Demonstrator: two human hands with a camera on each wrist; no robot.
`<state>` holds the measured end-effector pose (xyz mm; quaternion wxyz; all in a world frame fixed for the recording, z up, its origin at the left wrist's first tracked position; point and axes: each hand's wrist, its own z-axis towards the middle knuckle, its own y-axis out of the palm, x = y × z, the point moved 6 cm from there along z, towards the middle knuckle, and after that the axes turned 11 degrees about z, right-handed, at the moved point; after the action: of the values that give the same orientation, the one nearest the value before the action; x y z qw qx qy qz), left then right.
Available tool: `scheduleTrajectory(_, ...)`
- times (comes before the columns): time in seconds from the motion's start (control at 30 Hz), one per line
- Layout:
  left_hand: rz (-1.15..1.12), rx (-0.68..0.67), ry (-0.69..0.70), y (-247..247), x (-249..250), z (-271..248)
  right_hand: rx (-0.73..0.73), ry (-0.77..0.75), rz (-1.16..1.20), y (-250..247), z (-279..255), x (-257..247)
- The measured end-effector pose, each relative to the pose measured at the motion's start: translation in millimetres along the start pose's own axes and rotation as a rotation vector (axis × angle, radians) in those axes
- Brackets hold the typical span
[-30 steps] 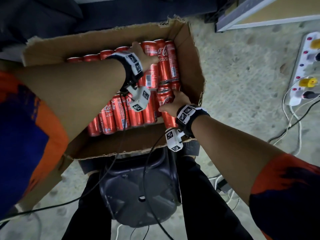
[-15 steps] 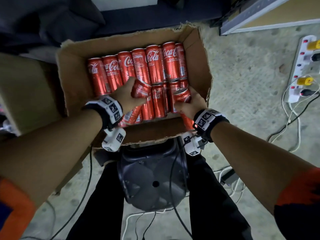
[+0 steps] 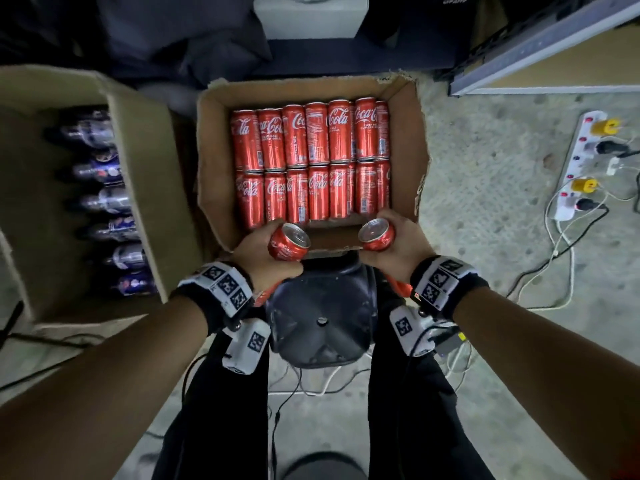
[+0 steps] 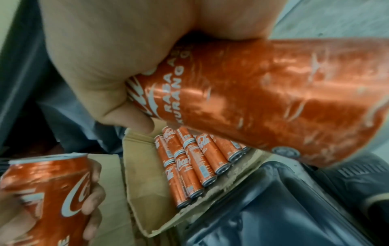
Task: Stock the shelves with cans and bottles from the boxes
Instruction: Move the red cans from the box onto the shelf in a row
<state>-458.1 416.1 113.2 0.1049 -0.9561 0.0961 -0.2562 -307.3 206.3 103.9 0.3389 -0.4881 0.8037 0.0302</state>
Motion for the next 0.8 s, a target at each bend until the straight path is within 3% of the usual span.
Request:
scheduleTrajectory(0.2, -0.071, 0.093, 0.082, -21.6, 35.8, -75.7, -0.022, -0.109, 0.099, -15.2, -74.6, -53.1)
scheduleTrajectory(0.57, -0.217, 0.182, 0.309, -93.6, 170.6, -269.0, -0.009, -0.293, 0.283, -90.3, -229.8, -196.6)
scheduleTrajectory(0.8, -0.217, 0.301, 0.605, -153.6, 277.4, -396.2, 0.026, -0.526, 0.298, -151.4, -344.4, -324.2)
